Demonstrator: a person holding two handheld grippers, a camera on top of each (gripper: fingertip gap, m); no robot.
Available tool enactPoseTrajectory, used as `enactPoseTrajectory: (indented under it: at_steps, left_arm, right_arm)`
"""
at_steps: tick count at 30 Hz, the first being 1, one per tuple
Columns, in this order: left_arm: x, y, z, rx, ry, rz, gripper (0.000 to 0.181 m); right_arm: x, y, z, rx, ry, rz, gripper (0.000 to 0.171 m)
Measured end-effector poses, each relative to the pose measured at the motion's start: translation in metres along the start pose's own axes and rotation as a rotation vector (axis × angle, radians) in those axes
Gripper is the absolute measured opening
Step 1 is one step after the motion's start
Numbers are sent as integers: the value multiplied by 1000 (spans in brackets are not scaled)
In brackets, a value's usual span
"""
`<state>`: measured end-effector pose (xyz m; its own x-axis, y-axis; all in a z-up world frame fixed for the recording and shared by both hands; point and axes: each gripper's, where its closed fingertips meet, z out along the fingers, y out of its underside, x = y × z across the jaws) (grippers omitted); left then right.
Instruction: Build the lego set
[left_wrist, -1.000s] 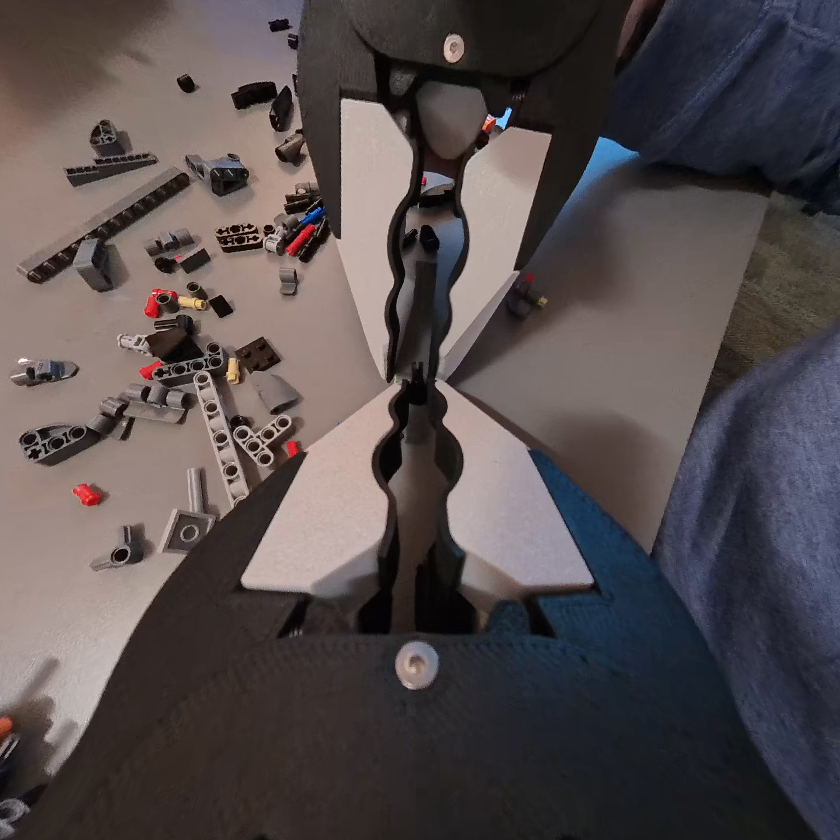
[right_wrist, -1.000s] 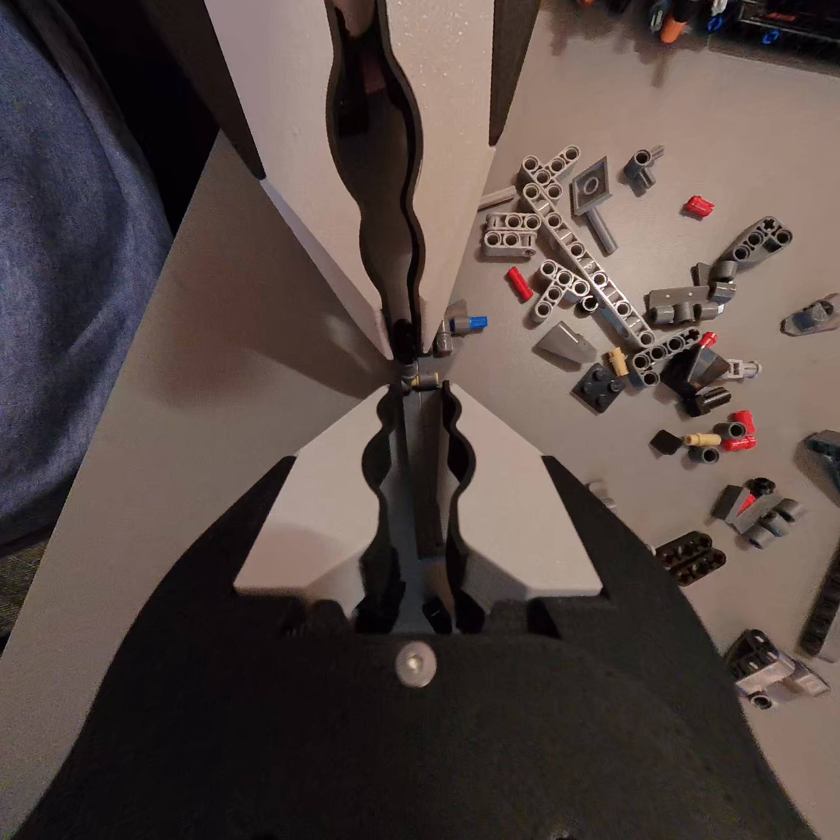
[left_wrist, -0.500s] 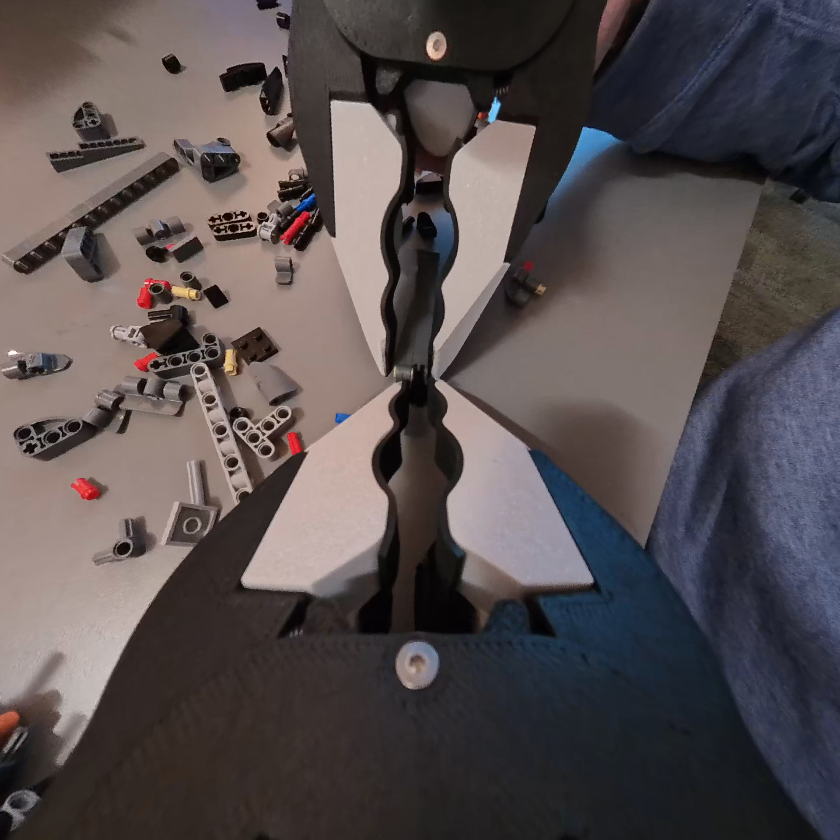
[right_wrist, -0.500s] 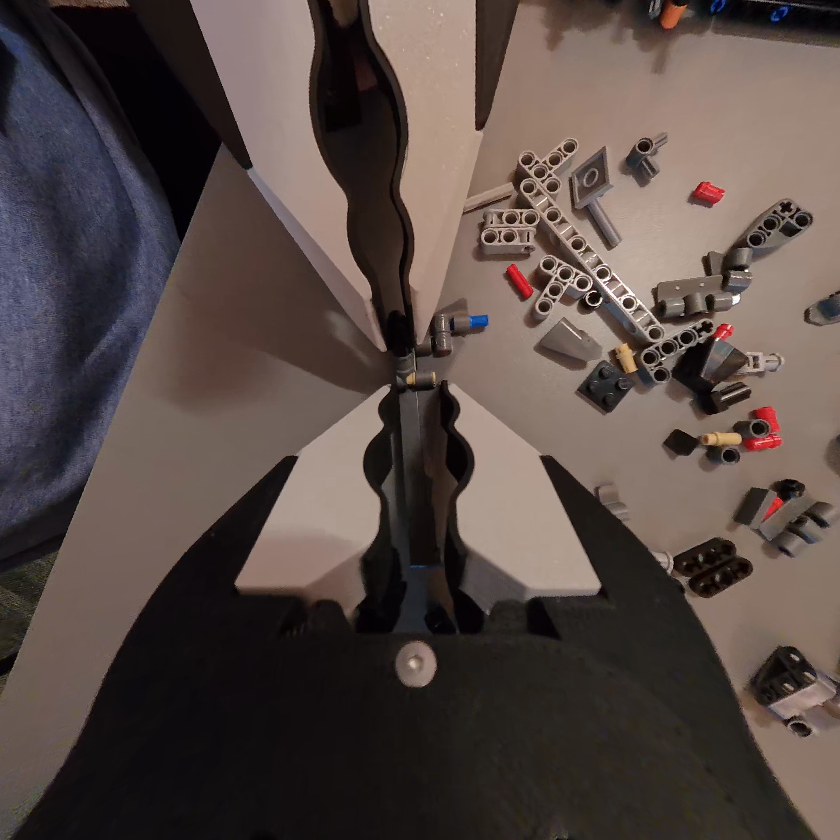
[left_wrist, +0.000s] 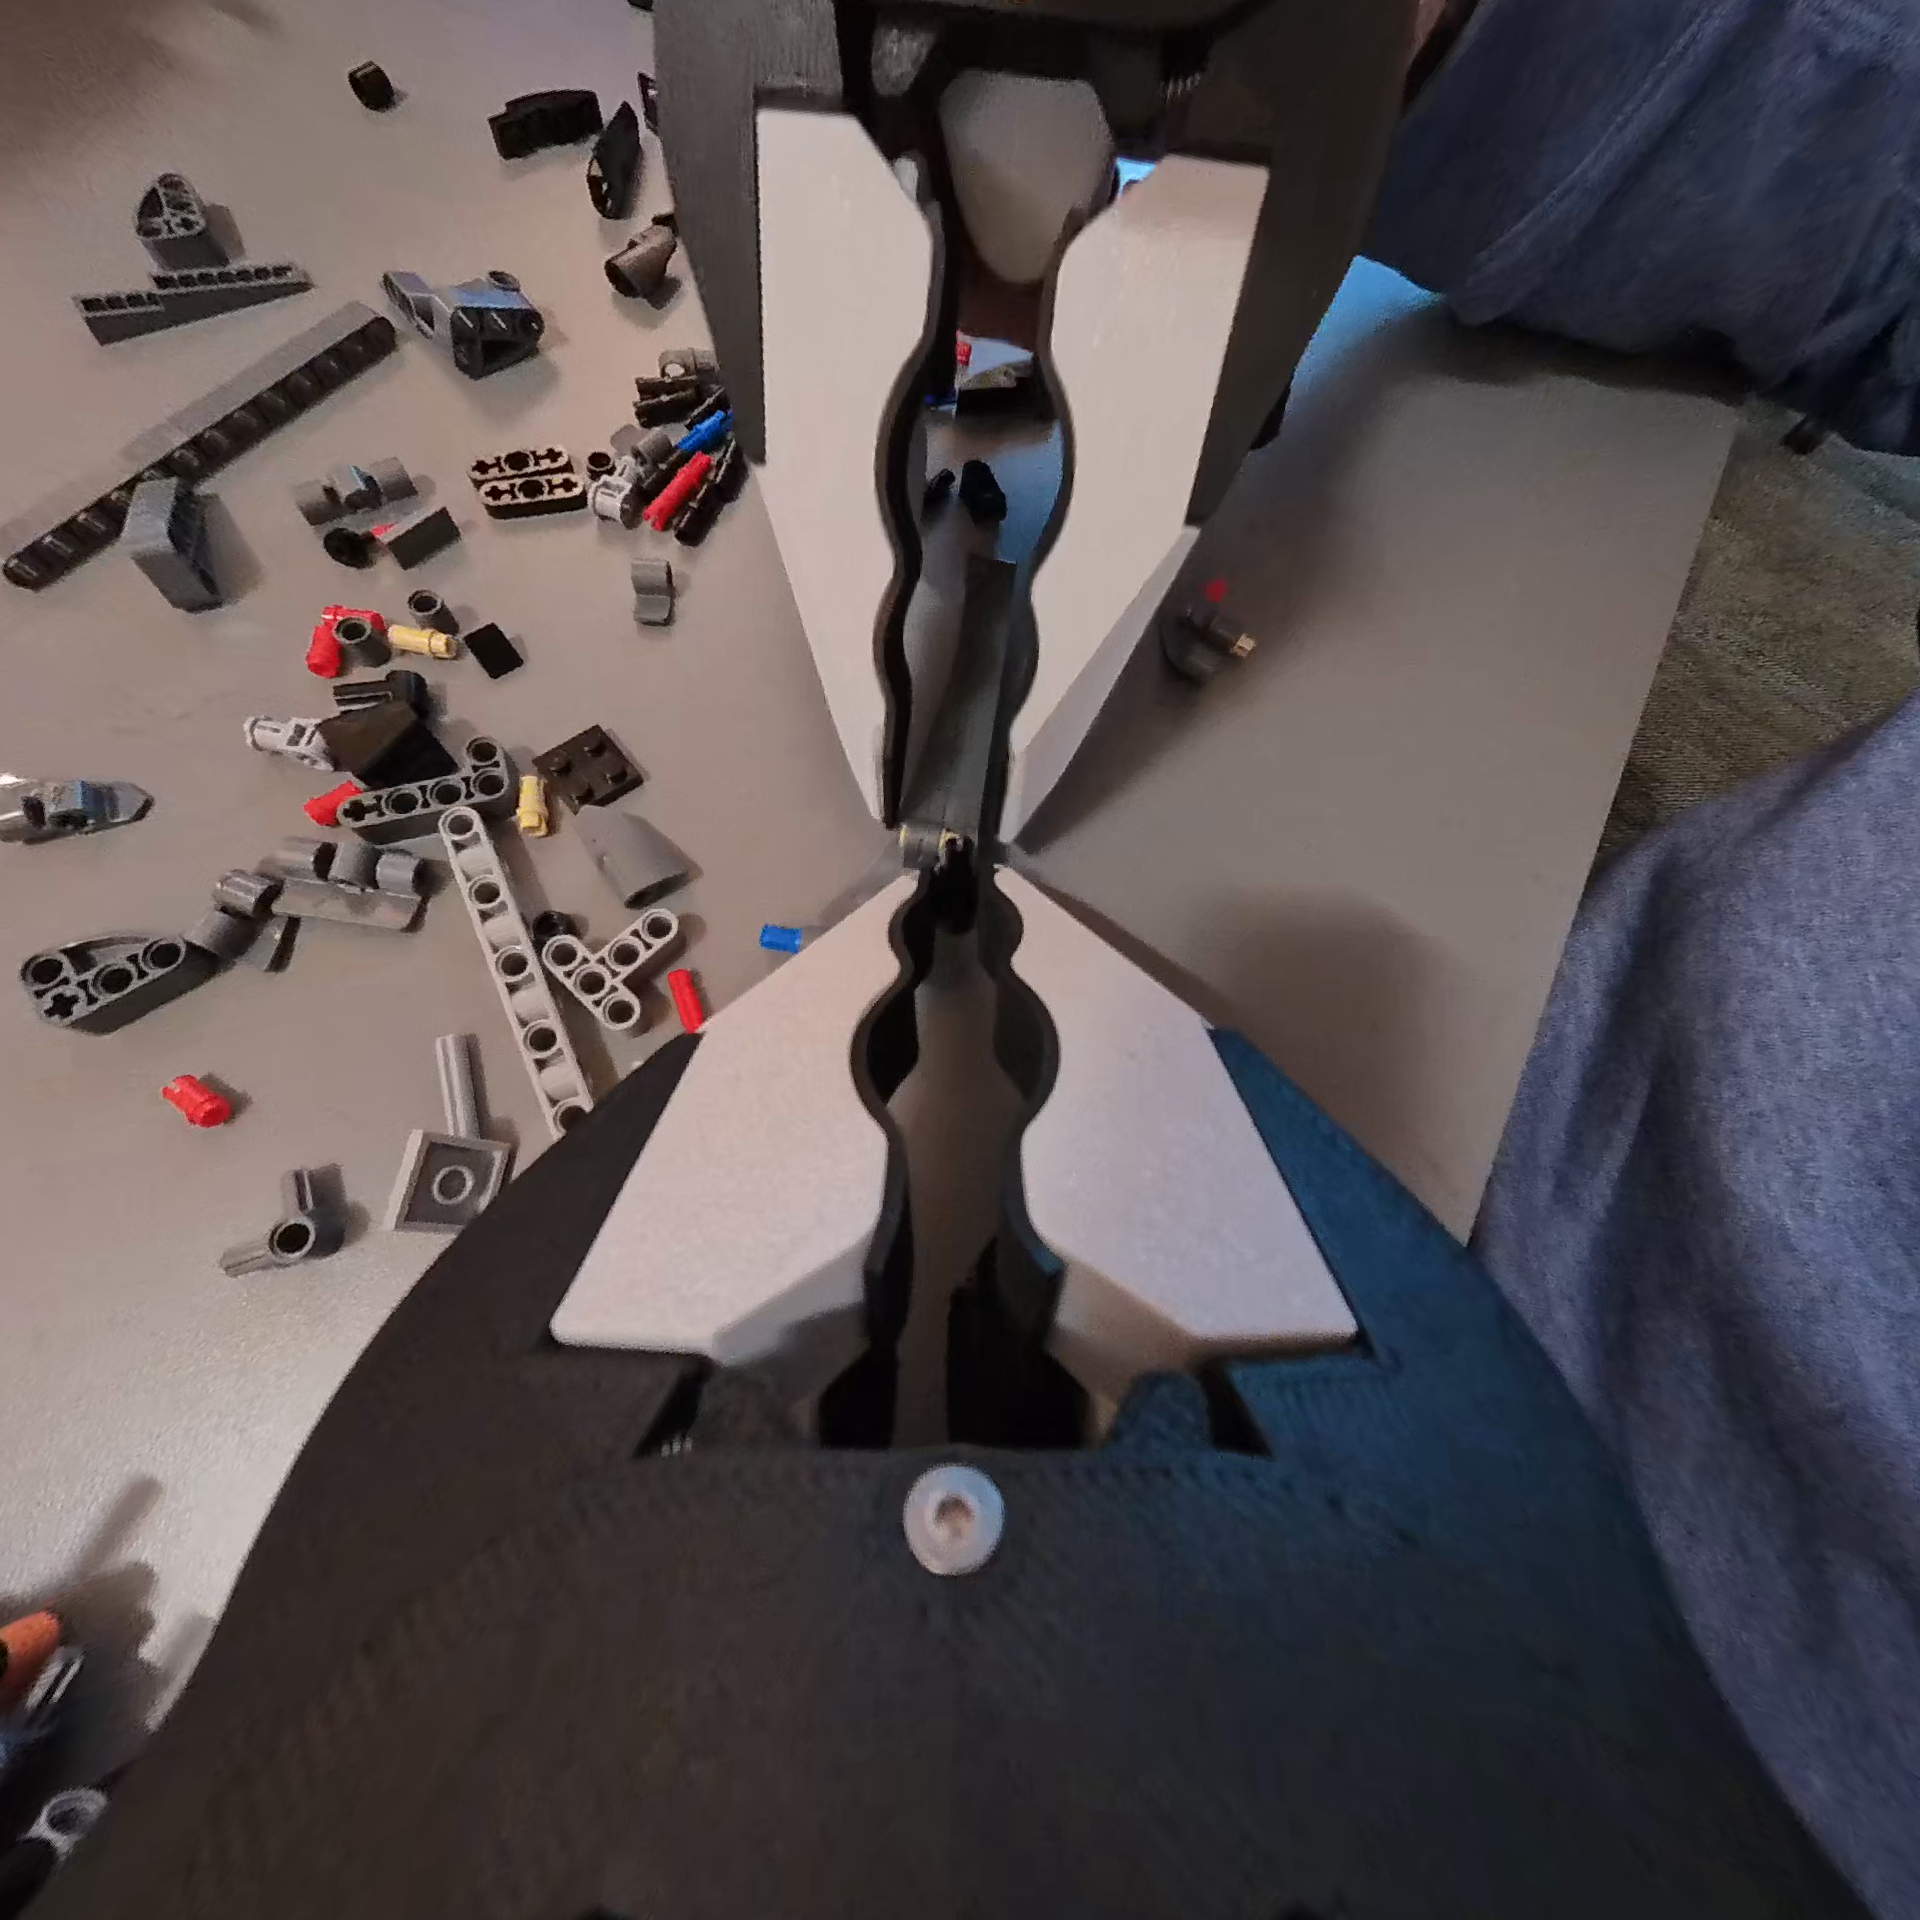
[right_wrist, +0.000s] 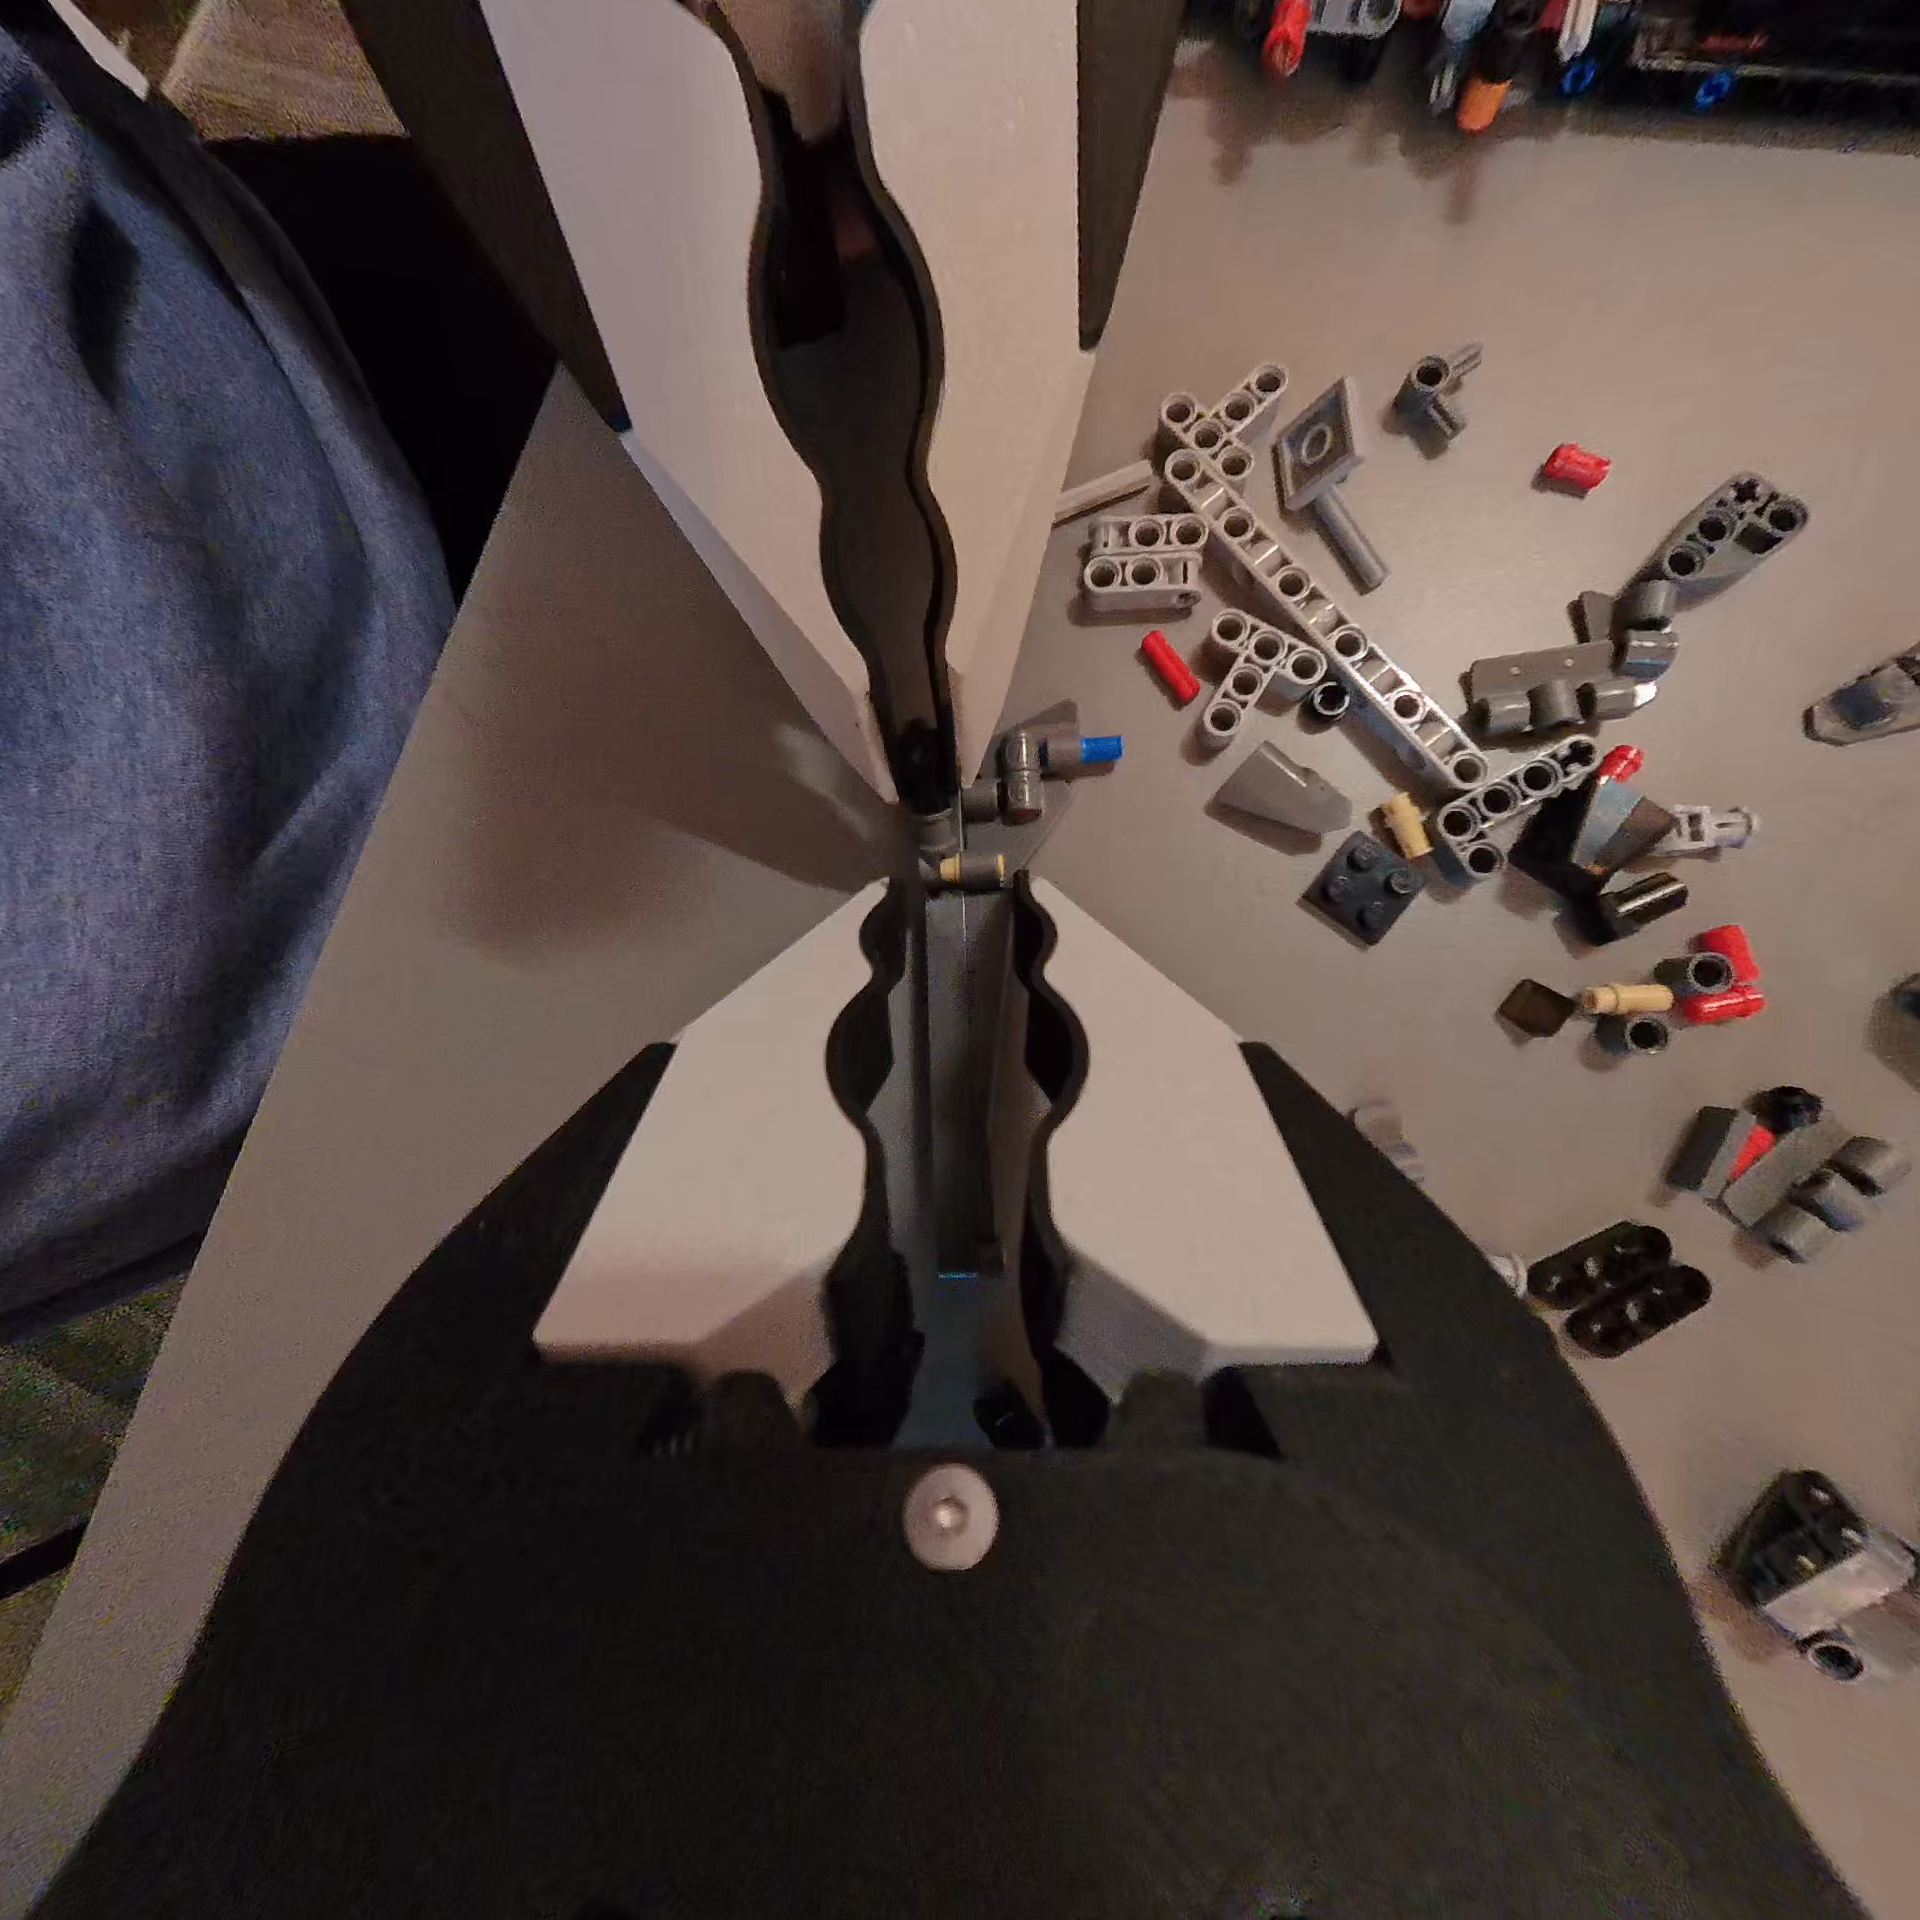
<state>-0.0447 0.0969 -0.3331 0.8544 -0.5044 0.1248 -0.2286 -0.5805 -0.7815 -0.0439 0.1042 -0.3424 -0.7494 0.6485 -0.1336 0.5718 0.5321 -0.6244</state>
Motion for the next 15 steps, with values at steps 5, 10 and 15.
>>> enactPoseTrajectory:
  at_steps: [5,10,15]
  left_arm:
    - [-1,0,0,-7,0,3,5]
    - [-1,1,0,-12,7,-3,6]
    - [-2,3,0,-28,10,2,5]
  right_arm:
    - [1,-2,0,12,7,-5,13]
    - [2,-3,1,22,5,-4,12]
    - [2,-3,3,28,10,-5,13]
